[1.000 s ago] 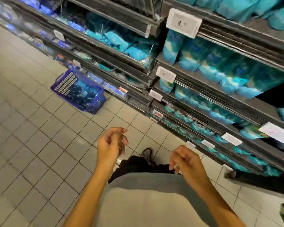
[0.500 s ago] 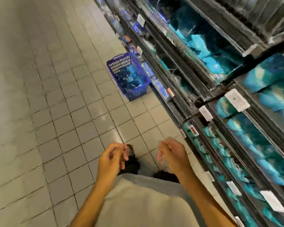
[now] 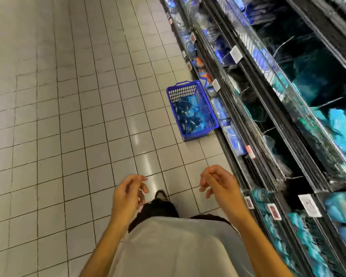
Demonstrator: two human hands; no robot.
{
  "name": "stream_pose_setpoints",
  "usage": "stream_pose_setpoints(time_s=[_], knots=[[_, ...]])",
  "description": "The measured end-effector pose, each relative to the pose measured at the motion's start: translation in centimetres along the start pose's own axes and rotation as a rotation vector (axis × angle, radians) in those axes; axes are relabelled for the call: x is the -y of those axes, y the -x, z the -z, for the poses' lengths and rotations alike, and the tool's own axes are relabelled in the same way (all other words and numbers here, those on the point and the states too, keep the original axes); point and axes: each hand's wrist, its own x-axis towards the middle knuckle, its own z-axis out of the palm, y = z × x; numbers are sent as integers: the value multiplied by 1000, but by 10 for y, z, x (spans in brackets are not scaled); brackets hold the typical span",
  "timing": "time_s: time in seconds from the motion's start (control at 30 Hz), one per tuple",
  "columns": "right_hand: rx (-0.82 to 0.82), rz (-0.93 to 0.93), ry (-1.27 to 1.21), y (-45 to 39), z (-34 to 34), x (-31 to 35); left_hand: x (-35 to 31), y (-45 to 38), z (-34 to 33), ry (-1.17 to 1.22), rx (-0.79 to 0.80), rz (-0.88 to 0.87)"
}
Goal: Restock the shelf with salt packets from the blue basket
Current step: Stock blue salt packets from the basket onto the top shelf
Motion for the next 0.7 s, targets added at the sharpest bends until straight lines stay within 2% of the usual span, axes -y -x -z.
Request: stream_pose_setpoints(time_s=[0.3,0.43,0.63,0.7], knots=[[-198,-82,8,-55,-3,11,-102,-149,-1,-5,162,-73],[-217,-96,-55,-96,6,18,-132,-208,-16,-8,170,-56],[-248,-144,-70,-212,10,32,-163,-273,-33,-13,107,-9],[-206,-134,-69,-251,7,47,-170,-286,-38,-34,78,13]])
